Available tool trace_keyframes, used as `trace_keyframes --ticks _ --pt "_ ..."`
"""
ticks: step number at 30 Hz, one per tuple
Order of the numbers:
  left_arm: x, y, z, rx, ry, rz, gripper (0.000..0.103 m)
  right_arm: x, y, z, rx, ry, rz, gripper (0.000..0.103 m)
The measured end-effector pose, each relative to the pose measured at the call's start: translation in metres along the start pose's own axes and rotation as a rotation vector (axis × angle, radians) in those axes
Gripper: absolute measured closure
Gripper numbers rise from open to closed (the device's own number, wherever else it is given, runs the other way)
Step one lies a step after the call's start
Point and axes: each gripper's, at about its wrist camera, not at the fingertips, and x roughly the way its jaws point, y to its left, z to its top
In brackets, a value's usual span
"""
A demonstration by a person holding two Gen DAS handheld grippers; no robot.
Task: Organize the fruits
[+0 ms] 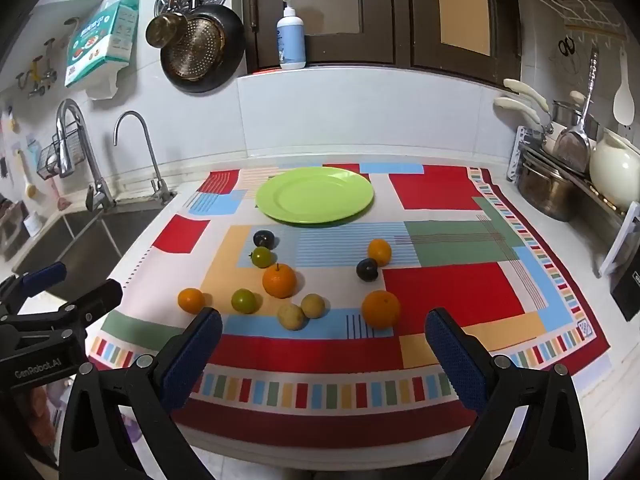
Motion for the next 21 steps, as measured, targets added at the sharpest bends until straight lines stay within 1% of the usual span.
trace_keyframes --ticks 4,5,6,10,11,16,21 --pt "0.0 0.003 0.0 -0.001 0.001 -0.005 0.0 0.002 0.001 -0.002 -0.006 0.006 0.002 0.001" --pt "-0.003 0.002 0.003 -0.009 0.003 0.027 0.0 0.002 0.001 -0.002 -0.006 0.006 0.003 0.001" --pt "-0.009 0.005 0.004 -0.016 -0.008 0.023 0.0 0.001 0.0 -0.001 -0.006 0.005 0.004 0.001" --pt "-0.012 0.009 0.005 -0.017 -0.005 0.033 0.0 -0.002 0.003 0.0 -0.009 -0.001 0.007 0.001" --pt "-0.01 0.005 0.004 -0.012 -0.006 0.041 0.0 -0.001 0.004 0.001 -0.014 -0.004 0.008 0.001" --pt "-0.008 0.006 0.008 -0.013 0.0 0.036 0.0 -0.002 0.002 0.0 -0.017 -0.009 0.016 0.001" --pt "-0.008 0.003 0.002 -0.012 -0.006 0.035 0.0 -0.002 0.003 0.001 -0.019 -0.011 0.016 0.001"
